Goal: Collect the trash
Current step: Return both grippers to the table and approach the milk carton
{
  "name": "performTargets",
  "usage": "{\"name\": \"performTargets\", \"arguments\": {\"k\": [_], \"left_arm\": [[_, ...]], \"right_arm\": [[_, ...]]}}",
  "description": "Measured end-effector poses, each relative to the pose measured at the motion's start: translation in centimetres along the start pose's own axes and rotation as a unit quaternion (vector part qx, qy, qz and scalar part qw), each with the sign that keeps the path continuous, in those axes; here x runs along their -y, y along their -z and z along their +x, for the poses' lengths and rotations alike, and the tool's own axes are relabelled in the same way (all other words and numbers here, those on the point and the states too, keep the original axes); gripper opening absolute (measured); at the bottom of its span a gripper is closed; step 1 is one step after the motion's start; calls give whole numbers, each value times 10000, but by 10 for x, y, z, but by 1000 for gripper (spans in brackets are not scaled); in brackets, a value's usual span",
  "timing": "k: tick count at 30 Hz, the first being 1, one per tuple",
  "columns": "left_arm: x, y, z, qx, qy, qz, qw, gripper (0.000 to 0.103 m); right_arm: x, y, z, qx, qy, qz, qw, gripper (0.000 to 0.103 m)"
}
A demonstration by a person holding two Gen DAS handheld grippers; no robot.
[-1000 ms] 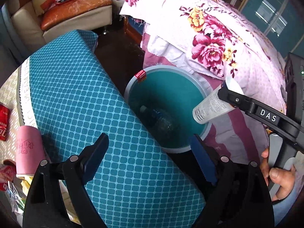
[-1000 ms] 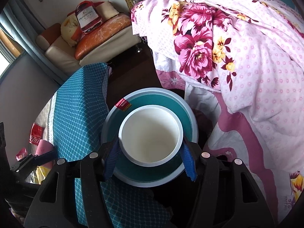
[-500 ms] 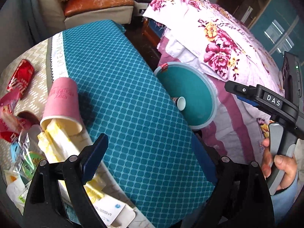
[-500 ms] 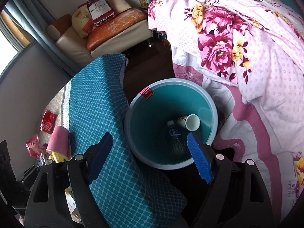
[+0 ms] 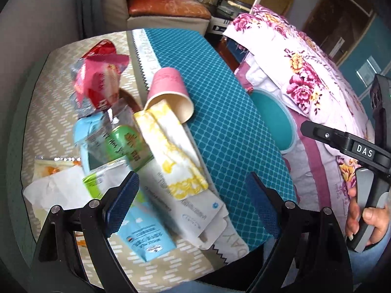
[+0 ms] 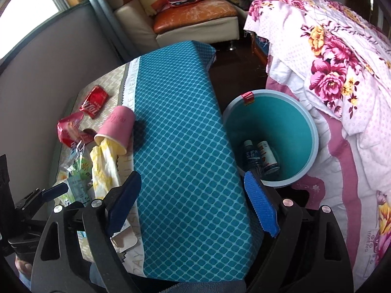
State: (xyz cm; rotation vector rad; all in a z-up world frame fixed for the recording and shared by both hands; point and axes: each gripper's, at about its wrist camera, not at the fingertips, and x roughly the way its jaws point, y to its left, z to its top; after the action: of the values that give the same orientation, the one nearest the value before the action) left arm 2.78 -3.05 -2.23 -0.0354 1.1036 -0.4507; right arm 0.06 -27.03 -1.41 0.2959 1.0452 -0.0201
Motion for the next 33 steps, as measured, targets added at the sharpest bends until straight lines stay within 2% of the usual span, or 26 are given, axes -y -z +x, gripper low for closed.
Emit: {"name": "performTargets", "arguments": {"k": [7, 11, 18, 20, 22, 23, 33], "left_arm": [[-44, 27, -10, 65, -182, -518, 9985, 89], [-62, 43, 0, -97, -254, -867, 9959, 89], [-63, 49, 8, -147, -271, -1053, 9940, 89], [-59, 50, 11, -138, -314, -1016, 9942, 82], [-55, 50, 16, -188, -357, -976, 9944, 64], [-55, 50, 18, -228, -380, -981, 9942, 58], [-52, 50, 25, -329, -494, -969, 9935, 60]], "right_arm": [[-37, 17, 2, -216, -115, -345, 9991, 82], [-47, 25, 7, -344, -179, -408, 9984, 82], [-53, 34, 19, -562, -250, -450, 9971, 82], [-52, 35, 21, -595, -259, -444, 9969, 82], [-51, 35, 25, -623, -260, -432, 9968, 82], [-51, 35, 26, -641, -267, -415, 9967, 82], [-50, 35, 39, -787, -327, -388, 9956, 82]]}}
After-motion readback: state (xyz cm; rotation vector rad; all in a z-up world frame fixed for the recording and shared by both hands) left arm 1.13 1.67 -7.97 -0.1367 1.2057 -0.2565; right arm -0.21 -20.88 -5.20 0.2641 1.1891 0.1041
